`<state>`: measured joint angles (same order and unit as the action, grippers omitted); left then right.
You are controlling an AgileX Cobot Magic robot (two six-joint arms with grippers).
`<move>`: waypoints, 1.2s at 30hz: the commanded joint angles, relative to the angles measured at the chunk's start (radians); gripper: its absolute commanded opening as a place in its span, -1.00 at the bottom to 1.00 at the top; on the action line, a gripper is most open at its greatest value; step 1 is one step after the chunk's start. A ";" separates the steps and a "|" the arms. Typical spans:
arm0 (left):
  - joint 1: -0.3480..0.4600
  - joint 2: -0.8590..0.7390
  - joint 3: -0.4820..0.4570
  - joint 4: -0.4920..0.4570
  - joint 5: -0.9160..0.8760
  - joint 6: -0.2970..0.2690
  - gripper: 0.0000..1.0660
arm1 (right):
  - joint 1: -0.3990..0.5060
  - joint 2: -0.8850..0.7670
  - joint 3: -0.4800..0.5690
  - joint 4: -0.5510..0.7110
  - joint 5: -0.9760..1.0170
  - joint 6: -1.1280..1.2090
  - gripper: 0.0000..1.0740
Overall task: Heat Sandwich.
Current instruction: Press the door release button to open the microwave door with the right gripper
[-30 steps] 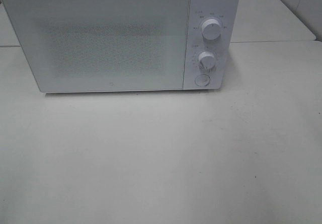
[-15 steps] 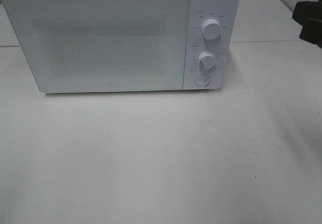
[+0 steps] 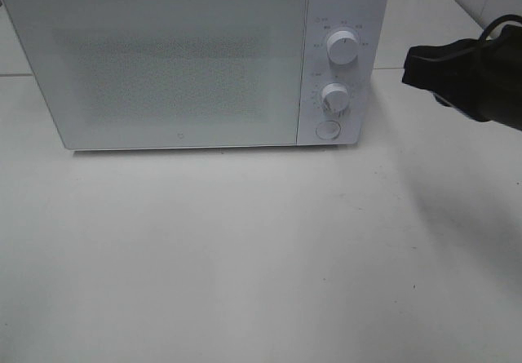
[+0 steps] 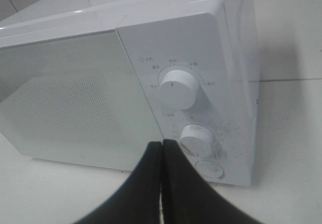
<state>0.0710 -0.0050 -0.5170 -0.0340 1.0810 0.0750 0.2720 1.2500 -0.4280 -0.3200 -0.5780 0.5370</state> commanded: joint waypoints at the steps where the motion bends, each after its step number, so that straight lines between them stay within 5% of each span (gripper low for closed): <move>1: 0.003 -0.007 0.001 -0.003 -0.013 -0.009 0.27 | 0.009 0.042 -0.001 -0.048 -0.063 0.059 -1.00; 6: 0.003 -0.007 0.001 -0.003 -0.013 -0.009 0.27 | 0.090 0.149 -0.018 0.016 -0.078 0.048 -1.00; 21: 0.003 -0.007 0.001 -0.003 -0.013 -0.009 0.27 | 0.313 0.428 -0.132 0.520 -0.143 0.068 -1.00; 36: 0.003 -0.007 0.001 -0.003 -0.013 -0.009 0.27 | 0.325 0.652 -0.227 0.736 -0.215 0.741 -1.00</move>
<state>0.0710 -0.0050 -0.5170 -0.0330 1.0810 0.0750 0.5950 1.8870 -0.6490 0.3860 -0.7840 1.2070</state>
